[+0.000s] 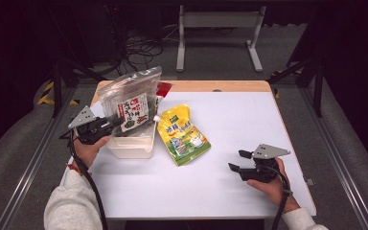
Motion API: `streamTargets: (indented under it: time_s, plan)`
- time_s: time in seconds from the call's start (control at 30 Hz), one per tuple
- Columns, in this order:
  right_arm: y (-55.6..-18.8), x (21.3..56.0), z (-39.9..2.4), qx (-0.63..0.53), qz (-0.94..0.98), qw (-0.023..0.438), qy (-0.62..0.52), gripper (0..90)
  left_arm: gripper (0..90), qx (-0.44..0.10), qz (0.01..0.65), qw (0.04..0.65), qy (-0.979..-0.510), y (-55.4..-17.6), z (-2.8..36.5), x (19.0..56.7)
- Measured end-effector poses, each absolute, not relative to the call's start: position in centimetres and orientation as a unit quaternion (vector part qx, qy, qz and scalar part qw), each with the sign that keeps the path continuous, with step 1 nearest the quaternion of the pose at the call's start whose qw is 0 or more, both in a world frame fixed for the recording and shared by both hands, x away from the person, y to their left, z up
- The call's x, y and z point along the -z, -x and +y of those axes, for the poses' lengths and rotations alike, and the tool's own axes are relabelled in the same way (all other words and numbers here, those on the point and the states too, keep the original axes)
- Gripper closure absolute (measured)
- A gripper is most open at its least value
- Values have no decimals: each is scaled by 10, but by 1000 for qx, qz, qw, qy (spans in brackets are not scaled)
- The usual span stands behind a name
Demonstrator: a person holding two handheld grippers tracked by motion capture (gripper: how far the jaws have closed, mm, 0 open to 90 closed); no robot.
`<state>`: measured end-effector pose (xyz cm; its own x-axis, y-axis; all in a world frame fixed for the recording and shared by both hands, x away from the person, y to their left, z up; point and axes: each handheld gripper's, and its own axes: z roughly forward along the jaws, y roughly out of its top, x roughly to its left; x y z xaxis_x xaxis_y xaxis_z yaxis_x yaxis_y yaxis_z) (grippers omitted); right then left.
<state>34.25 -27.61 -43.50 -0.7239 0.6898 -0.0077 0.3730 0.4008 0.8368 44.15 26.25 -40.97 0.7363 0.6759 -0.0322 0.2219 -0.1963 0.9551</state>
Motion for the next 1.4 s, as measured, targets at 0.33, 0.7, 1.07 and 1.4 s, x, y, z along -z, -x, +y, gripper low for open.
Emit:
streamTargets:
  time_s: [0.33,0.7,1.07,1.4]
  plan:
    - [-346,436,-272,-438,821,178,-321,346,746,-209,312,552,-745,-440,261,413]
    - [-349,435,-269,-437,823,178,-316,344,719,-219,330,543,-741,-437,258,413]
    - [-349,433,-270,-439,823,181,-313,344,705,-230,333,529,-746,-434,255,409]
    - [-350,431,-270,-438,823,184,-312,344,699,-248,335,518,-747,-428,252,401]
